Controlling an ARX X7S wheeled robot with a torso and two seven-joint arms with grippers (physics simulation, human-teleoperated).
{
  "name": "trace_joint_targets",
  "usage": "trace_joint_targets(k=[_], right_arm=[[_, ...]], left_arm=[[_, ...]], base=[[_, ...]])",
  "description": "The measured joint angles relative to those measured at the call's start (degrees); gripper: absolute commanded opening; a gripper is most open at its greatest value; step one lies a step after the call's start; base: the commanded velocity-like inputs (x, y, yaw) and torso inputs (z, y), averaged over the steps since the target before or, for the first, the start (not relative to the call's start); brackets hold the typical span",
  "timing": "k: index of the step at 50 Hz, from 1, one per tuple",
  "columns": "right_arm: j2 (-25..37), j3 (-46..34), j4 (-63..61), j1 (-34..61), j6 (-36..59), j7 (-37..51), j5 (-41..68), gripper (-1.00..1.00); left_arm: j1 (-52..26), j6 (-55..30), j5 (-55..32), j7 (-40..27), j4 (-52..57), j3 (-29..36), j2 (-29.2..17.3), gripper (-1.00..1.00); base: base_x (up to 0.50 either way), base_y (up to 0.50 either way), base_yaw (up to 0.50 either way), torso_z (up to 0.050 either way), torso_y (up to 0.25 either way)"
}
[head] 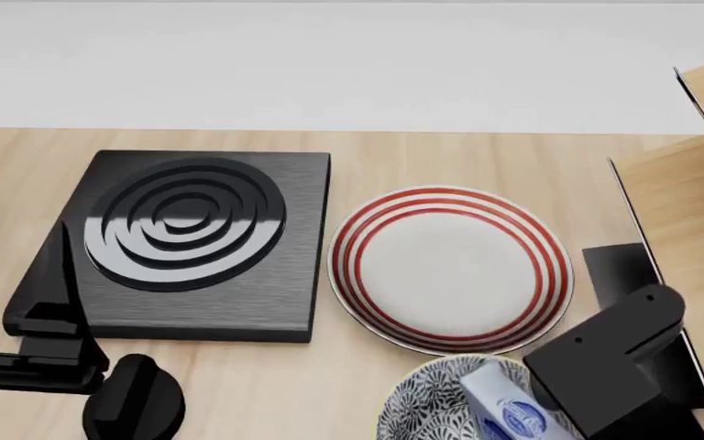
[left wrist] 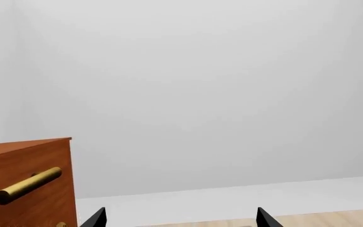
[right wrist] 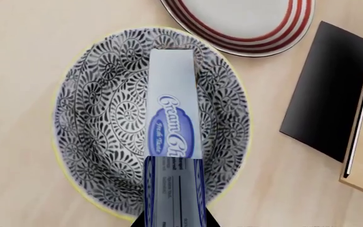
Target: Pick up the cream cheese and put it in the bowl.
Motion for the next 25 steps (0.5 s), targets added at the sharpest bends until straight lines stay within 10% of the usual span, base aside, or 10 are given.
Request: trace_joint_targets(k=[25], right_arm=[[-0.83,-2.46,1.69,0.7,0.0,-1.67,-1.5,-1.0]], left_arm=[[0.02,0.84,-0.04,0.12,-1.04,0.22,-0.03,1.0]], base=[[0.0,0.0,0.0,0.0,0.0]])
